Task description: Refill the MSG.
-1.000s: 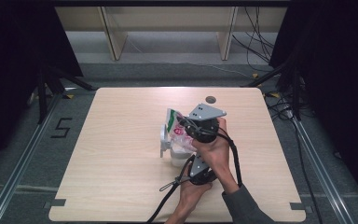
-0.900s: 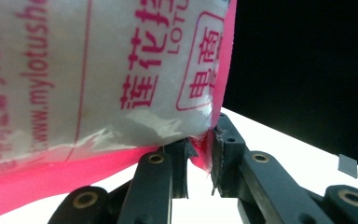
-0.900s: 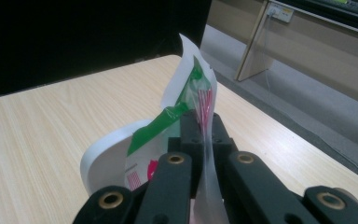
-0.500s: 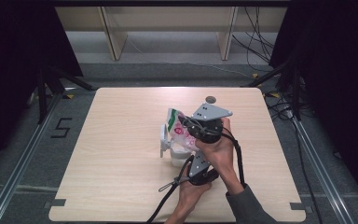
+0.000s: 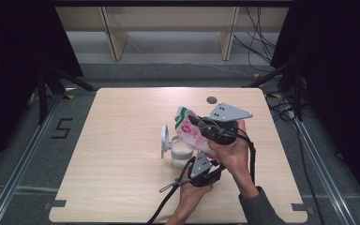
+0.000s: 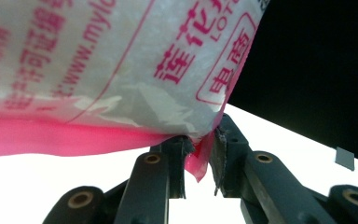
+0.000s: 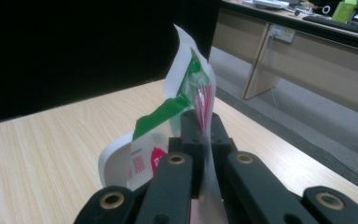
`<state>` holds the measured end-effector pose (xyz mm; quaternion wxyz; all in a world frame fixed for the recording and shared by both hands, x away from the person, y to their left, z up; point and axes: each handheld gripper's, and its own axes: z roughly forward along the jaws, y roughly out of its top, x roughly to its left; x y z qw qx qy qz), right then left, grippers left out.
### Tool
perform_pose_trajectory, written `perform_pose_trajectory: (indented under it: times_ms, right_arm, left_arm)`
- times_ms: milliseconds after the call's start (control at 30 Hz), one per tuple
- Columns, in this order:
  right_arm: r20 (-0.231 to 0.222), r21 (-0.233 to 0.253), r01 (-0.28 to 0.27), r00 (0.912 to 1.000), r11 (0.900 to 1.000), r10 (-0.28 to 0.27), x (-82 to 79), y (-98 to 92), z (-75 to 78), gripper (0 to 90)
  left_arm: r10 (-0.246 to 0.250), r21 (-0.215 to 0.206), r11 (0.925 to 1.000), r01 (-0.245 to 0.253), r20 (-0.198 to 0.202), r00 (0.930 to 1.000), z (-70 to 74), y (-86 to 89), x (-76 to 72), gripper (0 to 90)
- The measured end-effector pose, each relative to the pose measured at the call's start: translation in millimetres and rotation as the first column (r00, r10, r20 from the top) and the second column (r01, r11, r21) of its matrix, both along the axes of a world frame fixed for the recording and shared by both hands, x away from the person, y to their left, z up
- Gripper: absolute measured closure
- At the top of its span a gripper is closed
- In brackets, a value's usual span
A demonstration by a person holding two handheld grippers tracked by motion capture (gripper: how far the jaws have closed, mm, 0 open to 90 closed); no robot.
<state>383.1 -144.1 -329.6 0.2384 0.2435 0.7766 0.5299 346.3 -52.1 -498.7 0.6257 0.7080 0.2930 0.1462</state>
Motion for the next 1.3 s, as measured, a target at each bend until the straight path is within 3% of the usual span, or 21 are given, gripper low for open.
perform_pose_trajectory:
  times_ms: [400, 433, 500, 567, 700, 767, 800, 833, 867, 933, 967, 1100, 1167, 1200, 1300]
  right_arm:
    - [-0.011, 0.079, -0.010, 0.9999, 0.997, 0.011, -10.1, -21.5, 2.4, 90.0]
    - [0.004, 0.070, -0.020, 0.9998, 0.997, 0.020, -9.7, -23.9, 2.8, 90.0]
    - [-0.017, 0.091, -0.006, 0.9998, 0.996, 0.008, -12.5, -26.9, 2.8, 90.0]
    - [0.008, 0.085, -0.008, 0.9999, 0.996, 0.007, -12.7, -30.7, 2.9, 90.0]
    - [0.001, 0.102, -0.002, 1.0000, 0.995, 0.002, -15.4, -34.9, 1.9, 90.0]
    - [0.021, 0.094, -0.006, 0.9998, 0.996, 0.004, -14.7, -36.7, 1.9, 90.0]
    - [-0.004, 0.111, -0.007, 1.0000, 0.994, 0.008, -15.9, -36.5, 1.2, 90.0]
    - [0.013, 0.096, 0.003, 0.9999, 0.995, -0.004, -16.0, -38.3, 1.8, 90.0]
    - [-0.008, 0.104, 0.012, 0.9999, 0.994, -0.011, -18.2, -38.8, 1.8, 90.0]
    - [0.002, 0.108, 0.001, 1.0000, 0.994, -0.002, -18.6, -39.6, 2.0, 90.0]
    - [0.015, 0.099, 0.000, 0.9999, 0.995, -0.002, -18.5, -40.9, 2.5, 90.0]
    - [-0.005, 0.114, 0.009, 1.0000, 0.993, -0.008, -20.6, -44.9, 1.8, 90.0]
    - [0.021, 0.102, -0.003, 0.9998, 0.995, 0.001, -18.8, -47.1, 1.5, 90.0]
    - [-0.010, 0.118, 0.007, 0.9999, 0.993, -0.006, -20.6, -47.8, 0.9, 90.0]
    - [-0.012, 0.136, 0.001, 0.9999, 0.991, 0.001, -20.3, -51.0, 0.5, 90.0]
  left_arm:
    - [0.011, 0.031, 0.9995, -0.011, -0.018, 0.9998, -1.0, 3.9, -2.1, 72.2]
    - [0.009, 0.030, 0.9995, -0.009, -0.017, 0.9998, -1.3, 3.8, -2.2, 72.1]
    - [0.011, 0.030, 0.9995, -0.011, -0.021, 0.9997, -1.6, 3.8, -2.5, 71.2]
    - [0.012, 0.032, 0.9994, -0.012, -0.023, 0.9997, -1.7, 4.1, -2.8, 70.6]
    - [0.007, 0.052, 0.9986, -0.006, -0.021, 0.9997, -2.4, 5.7, -3.2, 70.6]
    - [0.006, 0.056, 0.9984, -0.005, -0.022, 0.9997, -2.5, 5.9, -3.5, 70.6]
    - [0.006, 0.056, 0.9984, -0.005, -0.020, 0.9998, -2.7, 5.9, -3.8, 70.6]
    - [0.002, 0.062, 0.9981, -0.001, -0.017, 0.9998, -2.6, 6.2, -4.1, 70.6]
    - [0.002, 0.058, 0.9983, -0.001, -0.018, 0.9998, -2.5, 6.0, -4.5, 70.6]
    - [-0.016, 0.044, 0.9989, 0.016, -0.014, 0.9998, -2.9, 6.0, -4.2, 70.3]
    - [-0.001, 0.056, 0.9984, 0.002, -0.017, 0.9998, -2.2, 6.7, -5.9, 70.0]
    - [-0.004, 0.066, 0.9978, 0.006, -0.031, 0.9995, -2.7, 7.9, -9.0, 68.1]
    - [-0.007, 0.075, 0.9972, 0.009, -0.029, 0.9995, -3.3, 8.6, -9.6, 67.8]
    - [-0.005, 0.069, 0.9976, 0.007, -0.031, 0.9995, -3.4, 8.3, -10.0, 67.6]
    - [-0.004, 0.061, 0.9981, 0.007, -0.035, 0.9994, -3.7, 9.3, -11.4, 66.4]
